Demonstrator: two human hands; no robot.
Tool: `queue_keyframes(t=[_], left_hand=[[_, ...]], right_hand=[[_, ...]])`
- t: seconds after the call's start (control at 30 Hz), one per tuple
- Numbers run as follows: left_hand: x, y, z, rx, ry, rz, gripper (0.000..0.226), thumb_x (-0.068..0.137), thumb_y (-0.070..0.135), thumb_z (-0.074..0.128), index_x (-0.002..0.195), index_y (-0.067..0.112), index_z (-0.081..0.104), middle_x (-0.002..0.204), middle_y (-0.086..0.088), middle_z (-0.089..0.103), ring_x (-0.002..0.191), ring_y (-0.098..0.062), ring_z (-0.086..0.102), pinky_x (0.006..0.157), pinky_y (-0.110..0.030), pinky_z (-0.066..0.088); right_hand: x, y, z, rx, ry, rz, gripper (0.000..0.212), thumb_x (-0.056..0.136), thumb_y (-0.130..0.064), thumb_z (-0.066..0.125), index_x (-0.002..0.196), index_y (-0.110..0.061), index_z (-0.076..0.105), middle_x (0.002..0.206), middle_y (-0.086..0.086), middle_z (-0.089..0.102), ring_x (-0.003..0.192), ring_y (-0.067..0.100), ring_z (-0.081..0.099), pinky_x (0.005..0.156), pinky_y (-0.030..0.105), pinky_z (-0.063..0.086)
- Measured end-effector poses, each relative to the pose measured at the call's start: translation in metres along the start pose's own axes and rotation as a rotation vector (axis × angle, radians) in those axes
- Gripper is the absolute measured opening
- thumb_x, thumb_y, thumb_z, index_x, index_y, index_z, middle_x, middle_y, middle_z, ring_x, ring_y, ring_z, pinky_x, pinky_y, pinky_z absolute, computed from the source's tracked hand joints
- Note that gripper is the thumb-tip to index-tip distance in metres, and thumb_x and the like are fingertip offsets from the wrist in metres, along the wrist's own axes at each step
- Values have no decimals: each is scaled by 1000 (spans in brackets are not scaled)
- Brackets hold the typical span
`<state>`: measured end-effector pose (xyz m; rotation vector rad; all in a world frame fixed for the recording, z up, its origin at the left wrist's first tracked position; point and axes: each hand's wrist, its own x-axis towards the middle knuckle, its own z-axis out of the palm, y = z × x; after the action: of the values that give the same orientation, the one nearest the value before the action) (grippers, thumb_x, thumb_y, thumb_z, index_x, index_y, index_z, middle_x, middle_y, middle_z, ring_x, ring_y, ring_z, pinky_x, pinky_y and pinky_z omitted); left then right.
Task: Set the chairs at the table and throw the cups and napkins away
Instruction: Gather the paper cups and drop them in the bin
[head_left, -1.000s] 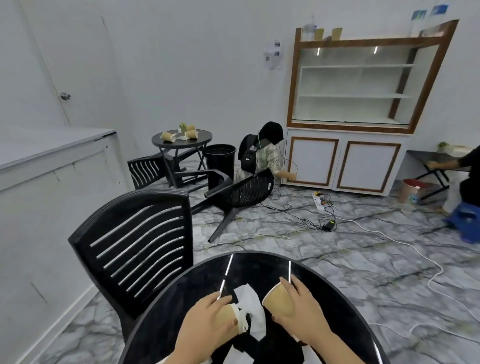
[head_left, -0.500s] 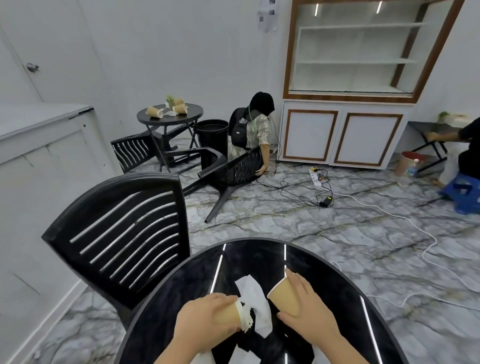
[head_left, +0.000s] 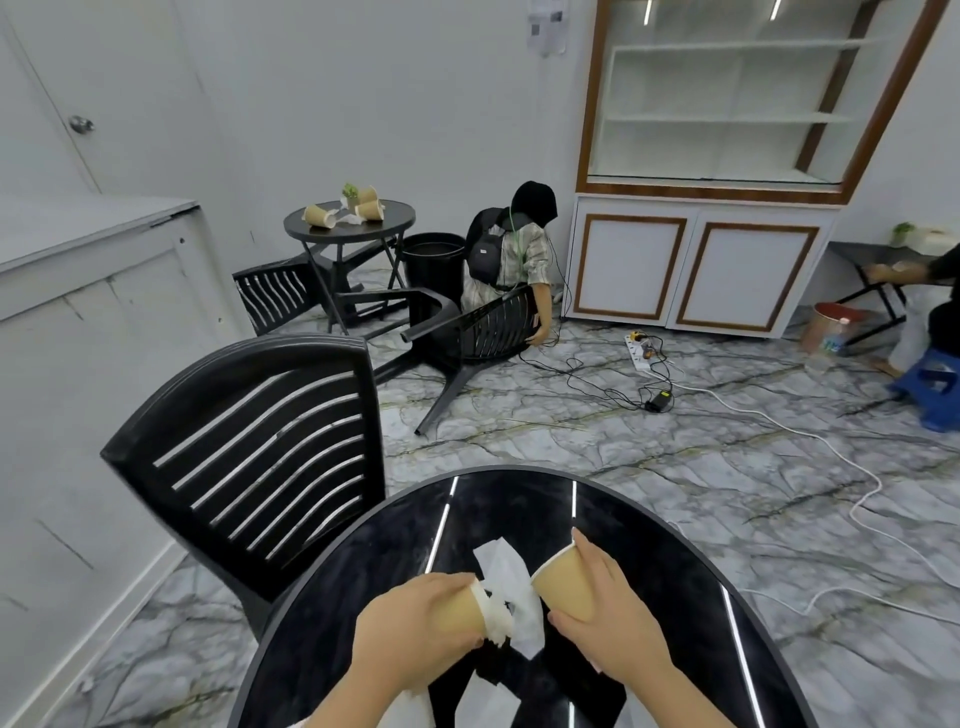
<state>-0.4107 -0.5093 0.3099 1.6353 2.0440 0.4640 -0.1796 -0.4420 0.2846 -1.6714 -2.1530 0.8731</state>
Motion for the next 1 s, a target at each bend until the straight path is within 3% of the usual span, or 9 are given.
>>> queue_keyframes(t=[0.2,0.4,0.47,0.57,0.63,0.73,0.93,1.0], left_hand=[[-26,-7,-6,-165,116,-103,59,58,65,66,112,66,44,109,38,51,101,5,52,81,-21,47],[-68,-26,-29,-286,270,-164,57,55,65,64,106,72,40,105,39,51,101,4,51,87,-26,46],[-87,-41,-39,-315,336,-203,55,55,65,64,104,74,41,108,35,52,101,3,51,87,-27,46],[-122,-71,-55,-342,456,-279,57,58,62,70,110,67,46,112,27,58,99,1,52,82,-24,45],[-149,-94,-66,-343,530,-349,55,59,63,70,106,71,44,107,28,57,96,1,52,78,-23,44],[-195,-136,-80,-383,626,-465,54,55,66,71,99,77,41,104,28,56,94,2,52,76,-23,44],[-292,-227,-89,-440,718,-636,53,57,60,76,97,75,45,105,22,61,99,-6,58,84,-30,51],[-320,-254,-84,-487,726,-661,53,59,53,79,97,72,48,114,22,62,104,-4,57,90,-31,50]], right_hand=[[-3,-21,0,42,14,-93,95,71,-53,62,137,-57,-6,149,-21,22,95,0,49,57,15,42],[-6,-75,18,91,-18,-234,93,72,-54,63,136,-60,-5,145,-19,27,103,3,47,63,18,42],[-11,-102,32,133,-46,-294,92,71,-52,64,132,-66,-3,144,-19,30,109,5,46,72,21,43],[-23,-145,61,176,-122,-374,92,68,-51,64,132,-66,0,143,-20,31,111,5,46,81,25,47],[-34,-175,84,185,-178,-414,93,65,-53,63,134,-63,0,136,-24,31,106,5,50,78,31,53],[-57,-218,125,218,-261,-472,94,62,-50,64,131,-66,0,140,-24,33,110,4,49,82,30,50],[-119,-277,220,170,-407,-556,94,64,-54,61,124,-73,-9,147,-20,27,124,6,43,87,30,43],[-140,-286,251,121,-444,-563,95,66,-54,63,130,-68,-6,149,-19,25,130,10,40,86,30,44]])
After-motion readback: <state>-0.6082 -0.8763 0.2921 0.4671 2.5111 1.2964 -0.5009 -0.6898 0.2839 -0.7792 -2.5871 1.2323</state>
